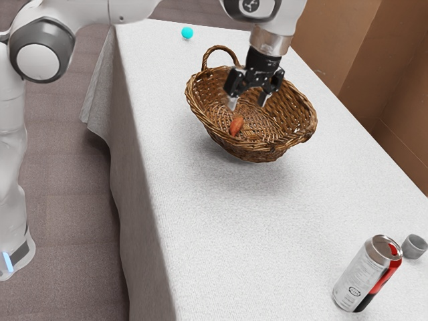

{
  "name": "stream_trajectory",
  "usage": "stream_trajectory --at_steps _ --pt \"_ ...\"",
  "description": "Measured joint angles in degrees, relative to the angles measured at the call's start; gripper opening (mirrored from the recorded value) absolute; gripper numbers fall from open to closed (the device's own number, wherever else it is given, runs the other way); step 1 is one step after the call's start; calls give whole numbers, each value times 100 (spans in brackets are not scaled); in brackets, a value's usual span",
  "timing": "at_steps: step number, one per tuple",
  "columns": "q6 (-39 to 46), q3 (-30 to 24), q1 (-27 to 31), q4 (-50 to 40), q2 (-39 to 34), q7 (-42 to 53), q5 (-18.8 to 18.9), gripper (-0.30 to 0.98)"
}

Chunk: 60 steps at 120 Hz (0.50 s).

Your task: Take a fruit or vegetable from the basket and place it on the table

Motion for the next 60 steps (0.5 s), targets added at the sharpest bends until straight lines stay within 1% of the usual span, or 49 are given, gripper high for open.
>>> stream_trajectory --at_steps 21,33,42,47,51,56,60 --pt "9 -77 -12 1 -92 -903 -101 69" --pt "9 -119 -105 -2 -310 -1309 -100 69" --pt "35 -44 -170 2 -103 -1407 -93 69" --pt "97 -26 -8 4 94 -1294 -84 69" --pt "141 -17 247 74 273 -1094 -61 69" --pt "190 -12 591 209 450 -775 63 69" --pt "224 -7 749 281 517 -493 159 69"
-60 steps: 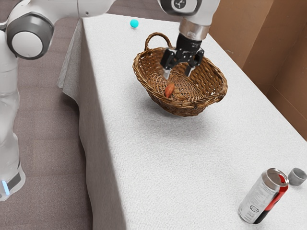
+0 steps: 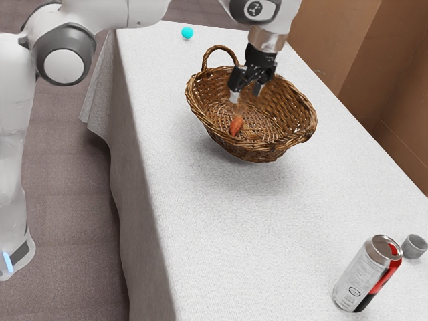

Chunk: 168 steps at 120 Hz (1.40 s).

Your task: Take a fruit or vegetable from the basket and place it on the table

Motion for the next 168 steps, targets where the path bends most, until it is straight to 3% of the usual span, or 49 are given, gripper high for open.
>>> stream_trajectory --at_steps 32,61,73,115,168 --pt "363 -54 165 96 248 2397 614 69" --pt "919 -37 230 -131 309 4111 725 69" --pt "1213 -22 325 -870 -46 4640 706 69" --pt "1931 -28 600 -1292 -62 5932 649 69" --pt "2484 -42 617 -1696 121 6773 438 69"
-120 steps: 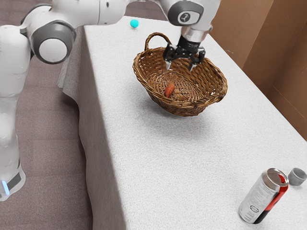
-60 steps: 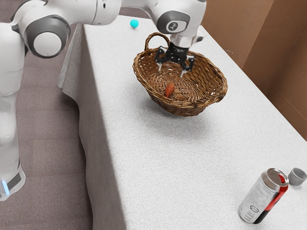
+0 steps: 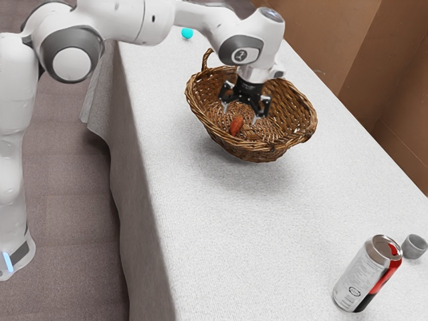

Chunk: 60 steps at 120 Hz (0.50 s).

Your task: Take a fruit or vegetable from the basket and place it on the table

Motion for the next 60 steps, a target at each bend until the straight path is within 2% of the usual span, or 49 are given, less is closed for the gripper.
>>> stream_trajectory --at_steps 20,60 --pt "165 2 8 -13 145 189 -59 69" --pt "347 120 31 -180 156 435 -257 58"
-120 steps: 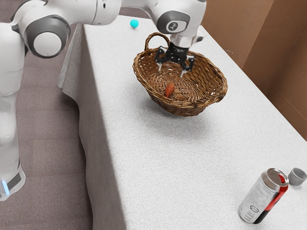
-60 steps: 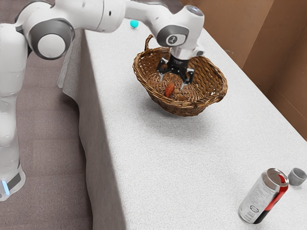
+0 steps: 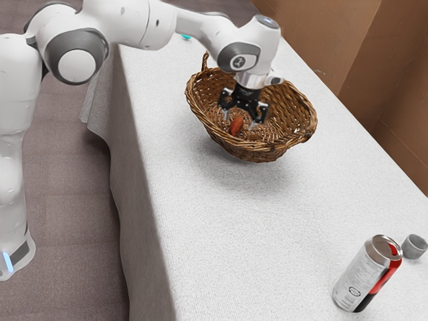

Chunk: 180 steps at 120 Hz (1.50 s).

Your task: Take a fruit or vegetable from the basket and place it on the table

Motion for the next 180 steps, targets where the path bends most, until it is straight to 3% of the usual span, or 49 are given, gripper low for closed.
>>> stream_trajectory --at_steps 42,56,80,136,154,167,180 --pt "197 7 63 -61 136 146 -54 50" --pt "247 6 59 -60 151 175 -28 53" --pt "289 7 49 -87 86 212 3 33" --pt "386 8 24 -186 -108 138 169 15" --pt "388 7 -171 -185 -660 -6 323 15" --pt "336 -23 -728 -325 -1276 -288 519 14" --pt "291 -814 -947 -994 -1935 -854 608 15"
